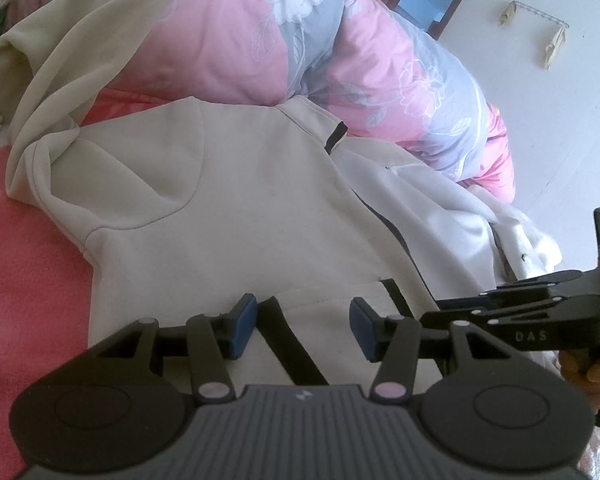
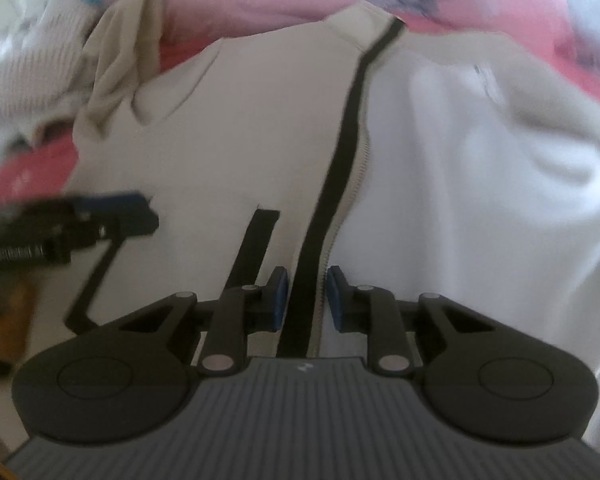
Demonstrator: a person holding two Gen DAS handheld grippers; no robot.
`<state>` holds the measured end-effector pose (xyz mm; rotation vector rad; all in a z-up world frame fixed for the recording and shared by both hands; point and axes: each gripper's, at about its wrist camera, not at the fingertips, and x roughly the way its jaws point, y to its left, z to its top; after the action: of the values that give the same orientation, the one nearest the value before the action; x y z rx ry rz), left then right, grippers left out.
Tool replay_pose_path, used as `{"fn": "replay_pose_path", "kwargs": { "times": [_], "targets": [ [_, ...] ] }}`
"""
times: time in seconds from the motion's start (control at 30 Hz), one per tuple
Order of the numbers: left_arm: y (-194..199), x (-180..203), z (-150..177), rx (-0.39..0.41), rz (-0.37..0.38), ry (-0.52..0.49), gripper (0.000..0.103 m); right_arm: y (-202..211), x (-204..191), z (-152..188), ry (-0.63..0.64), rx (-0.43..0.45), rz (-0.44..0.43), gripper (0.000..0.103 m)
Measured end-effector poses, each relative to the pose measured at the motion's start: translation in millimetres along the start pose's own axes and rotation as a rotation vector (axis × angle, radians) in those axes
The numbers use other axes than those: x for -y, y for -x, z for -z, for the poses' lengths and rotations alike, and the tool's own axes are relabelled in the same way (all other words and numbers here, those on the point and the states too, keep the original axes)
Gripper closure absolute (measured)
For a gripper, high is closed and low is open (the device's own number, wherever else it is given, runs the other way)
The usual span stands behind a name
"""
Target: Fold clothes
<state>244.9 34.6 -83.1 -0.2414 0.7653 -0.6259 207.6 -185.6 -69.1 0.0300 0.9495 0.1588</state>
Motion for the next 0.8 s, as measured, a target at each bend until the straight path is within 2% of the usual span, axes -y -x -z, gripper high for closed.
{"fn": "replay_pose_path", "kwargs": {
  "times": [0.1, 0.37, 0.57, 0.8],
  "targets": [
    [0, 0, 0, 0.0, 0.001, 0.0, 0.05, 7, 0, -1, -0.011, 0.001, -0.006, 0.08],
    [-1, -1, 0, -0.001, 0.001, 0.0, 0.05, 25, 30, 0, -0.205, 0.085, -0.07, 0.08],
    [-1, -2, 0, 0.0, 0.002, 0.0, 0.05, 12, 16, 1, -0.124, 0.074, -0.024, 0.08],
    [-1, -2, 0, 0.0, 0.002, 0.001, 0.05, 4, -21, 9, 0.163, 0.091, 0.151, 0.08]
  ]
}}
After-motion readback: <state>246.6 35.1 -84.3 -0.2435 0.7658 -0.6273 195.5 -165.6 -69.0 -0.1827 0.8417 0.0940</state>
